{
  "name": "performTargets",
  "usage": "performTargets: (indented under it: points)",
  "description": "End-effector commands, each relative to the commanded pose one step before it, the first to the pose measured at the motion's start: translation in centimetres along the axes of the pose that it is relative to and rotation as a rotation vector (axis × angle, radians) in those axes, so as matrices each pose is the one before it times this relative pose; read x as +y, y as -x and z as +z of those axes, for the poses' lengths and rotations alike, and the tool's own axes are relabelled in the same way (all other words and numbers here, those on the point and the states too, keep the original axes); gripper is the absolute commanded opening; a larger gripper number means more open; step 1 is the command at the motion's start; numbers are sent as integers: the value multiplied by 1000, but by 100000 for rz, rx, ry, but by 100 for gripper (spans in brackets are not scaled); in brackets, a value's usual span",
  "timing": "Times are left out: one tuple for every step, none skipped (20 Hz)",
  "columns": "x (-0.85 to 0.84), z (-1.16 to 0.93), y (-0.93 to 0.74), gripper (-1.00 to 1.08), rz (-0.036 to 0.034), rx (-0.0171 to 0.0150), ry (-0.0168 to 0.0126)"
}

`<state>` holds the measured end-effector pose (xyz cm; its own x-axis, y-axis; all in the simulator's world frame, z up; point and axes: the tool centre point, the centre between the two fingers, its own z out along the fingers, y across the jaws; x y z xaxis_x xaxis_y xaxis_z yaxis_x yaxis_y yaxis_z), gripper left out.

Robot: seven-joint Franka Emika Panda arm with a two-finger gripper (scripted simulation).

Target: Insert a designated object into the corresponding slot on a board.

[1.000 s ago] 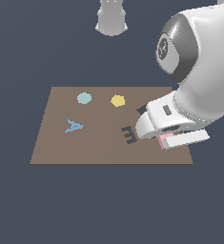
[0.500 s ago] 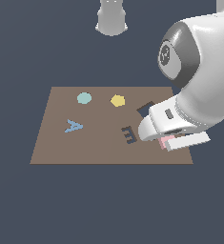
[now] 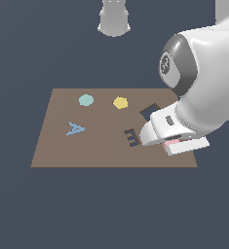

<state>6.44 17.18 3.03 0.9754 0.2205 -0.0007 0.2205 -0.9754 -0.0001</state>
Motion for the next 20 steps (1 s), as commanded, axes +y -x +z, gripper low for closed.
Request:
performTargets:
  points:
    - [17, 38, -21, -100, 9, 59, 12]
    - [0, 0, 0, -100, 0, 0, 0]
    - [0, 0, 0, -100, 0, 0, 0]
    - [0, 0, 0, -100, 0, 0, 0]
    - [0, 0, 0, -100, 0, 0, 0]
    - [0, 0, 0, -100, 0, 0, 0]
    - [-15, -12, -13, -100, 0, 0, 0]
    - [-2, -2, 0, -100, 0, 0, 0]
    - [-11, -27, 8, -100, 58, 37, -9]
    - [25, -6, 18, -100, 258, 6, -2]
    - [26, -4, 30, -100, 409, 0, 0]
    - [38, -5, 42, -100, 574, 0, 0]
    - [51, -7, 54, -100, 741, 0, 0]
    - [63, -8, 66, -100, 906, 0, -1]
    - [73, -9, 79, -100, 1068, 0, -1]
    - [85, -11, 91, -100, 1233, 0, -1]
    - [95, -12, 103, -100, 1395, 0, -1]
    - [107, -14, 115, -100, 1559, 0, -1]
    - [117, -15, 127, -100, 1722, 0, -1]
    - [128, -17, 140, -100, 1884, 0, -1]
